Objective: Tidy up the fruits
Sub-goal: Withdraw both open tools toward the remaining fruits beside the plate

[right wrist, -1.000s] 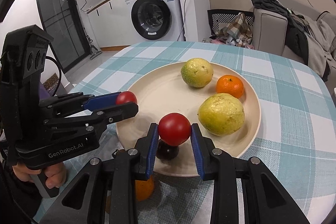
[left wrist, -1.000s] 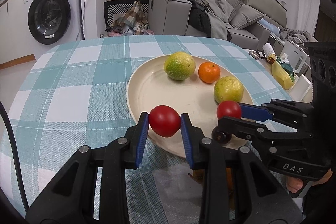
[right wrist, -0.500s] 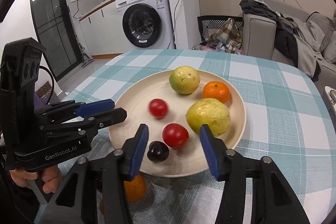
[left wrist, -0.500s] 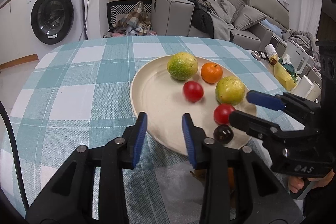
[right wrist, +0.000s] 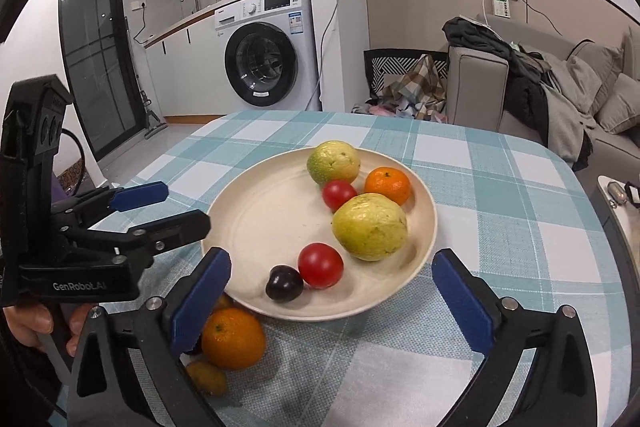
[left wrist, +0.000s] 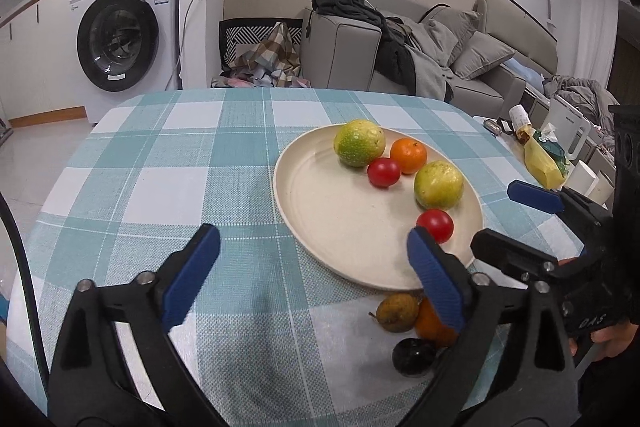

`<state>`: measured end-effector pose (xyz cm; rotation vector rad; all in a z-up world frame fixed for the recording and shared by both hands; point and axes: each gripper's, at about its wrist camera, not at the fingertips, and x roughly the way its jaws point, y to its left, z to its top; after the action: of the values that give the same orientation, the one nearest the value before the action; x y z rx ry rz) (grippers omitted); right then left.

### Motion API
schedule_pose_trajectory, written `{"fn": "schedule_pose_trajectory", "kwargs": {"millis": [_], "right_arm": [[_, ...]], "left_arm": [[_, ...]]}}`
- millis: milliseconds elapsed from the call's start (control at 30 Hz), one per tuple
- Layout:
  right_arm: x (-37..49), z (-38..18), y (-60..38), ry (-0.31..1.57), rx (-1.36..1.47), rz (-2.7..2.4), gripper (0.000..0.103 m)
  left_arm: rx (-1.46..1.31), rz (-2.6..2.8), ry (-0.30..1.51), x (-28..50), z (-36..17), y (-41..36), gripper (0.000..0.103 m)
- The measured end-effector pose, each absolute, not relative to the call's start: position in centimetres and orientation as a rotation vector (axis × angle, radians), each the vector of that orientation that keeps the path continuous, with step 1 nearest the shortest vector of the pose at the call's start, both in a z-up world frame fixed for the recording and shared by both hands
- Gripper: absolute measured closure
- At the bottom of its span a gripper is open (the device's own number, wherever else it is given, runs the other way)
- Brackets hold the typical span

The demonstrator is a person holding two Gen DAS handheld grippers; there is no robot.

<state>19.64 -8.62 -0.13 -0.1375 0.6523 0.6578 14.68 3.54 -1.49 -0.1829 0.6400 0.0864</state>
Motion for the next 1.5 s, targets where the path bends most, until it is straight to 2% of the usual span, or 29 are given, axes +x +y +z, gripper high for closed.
{"fn": "schedule_pose_trajectory", "kwargs": {"millis": [667, 1500], "right_arm": [[17.7, 0.1, -9.6, 0.66, -0.149, 0.679, 0.0], [17.6, -1.6, -8.7, 0.8, -0.165, 0.761, 0.0]], "left_arm": [[-0.161, 0.086, 0.618, 10.1, -0.4, 2.7, 0.001], [-0.226, 0.041, 0.707, 9.8, -2.6, 3.2, 0.001]]}}
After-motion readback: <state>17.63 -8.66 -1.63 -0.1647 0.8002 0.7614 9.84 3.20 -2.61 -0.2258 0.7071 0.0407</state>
